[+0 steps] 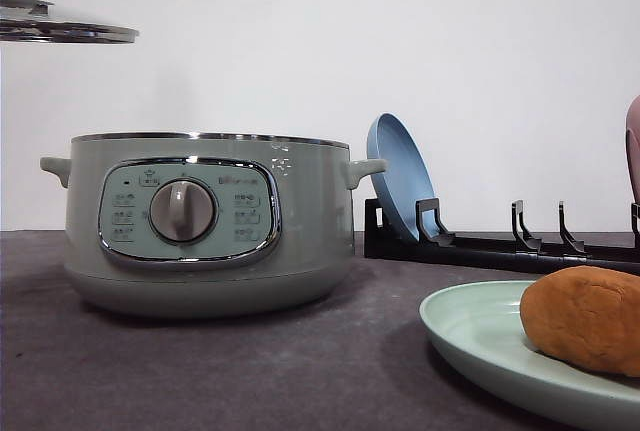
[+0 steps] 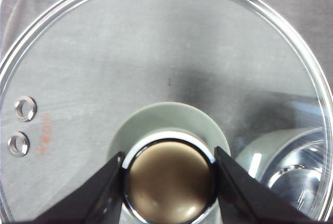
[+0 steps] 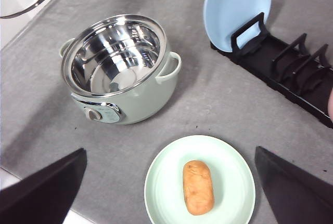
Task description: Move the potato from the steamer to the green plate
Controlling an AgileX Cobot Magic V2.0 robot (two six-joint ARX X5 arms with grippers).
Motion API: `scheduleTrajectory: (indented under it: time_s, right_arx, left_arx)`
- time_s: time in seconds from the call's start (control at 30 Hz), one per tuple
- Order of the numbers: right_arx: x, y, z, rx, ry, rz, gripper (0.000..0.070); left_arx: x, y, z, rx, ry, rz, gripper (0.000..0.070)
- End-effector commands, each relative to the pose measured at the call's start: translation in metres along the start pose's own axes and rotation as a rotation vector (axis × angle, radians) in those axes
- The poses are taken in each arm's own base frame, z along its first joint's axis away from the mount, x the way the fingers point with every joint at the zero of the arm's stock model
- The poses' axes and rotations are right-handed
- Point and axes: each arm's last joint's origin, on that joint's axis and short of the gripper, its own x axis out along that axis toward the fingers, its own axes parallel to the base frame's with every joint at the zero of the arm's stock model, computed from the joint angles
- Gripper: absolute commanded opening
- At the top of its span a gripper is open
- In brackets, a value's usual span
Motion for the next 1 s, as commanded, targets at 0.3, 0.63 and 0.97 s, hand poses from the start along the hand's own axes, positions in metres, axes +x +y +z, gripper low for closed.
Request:
scheduleTrajectory:
  time_s: [0.3, 0.63, 0.97]
  right_arx:
    - [-0.003, 0.001, 0.003, 0.004, -0.028, -0.007, 0.0655]
    - [-0.003, 0.000, 0.006, 0.002, -0.065, -0.044, 0.0655]
    - [-0.003, 0.001, 0.008, 0.001, -0.085, -0.039, 0.0656]
  left_arx:
    - [-0.024, -0.054, -0.010, 0.096, -0.026, -0.117, 0.0000]
    - [-0.030, -0.117, -0.031, 0.252, 0.008, -0.239, 0.0000]
    - [-0.020, -0.146, -0.046, 0.337, 0.061, -0.276, 0.0000]
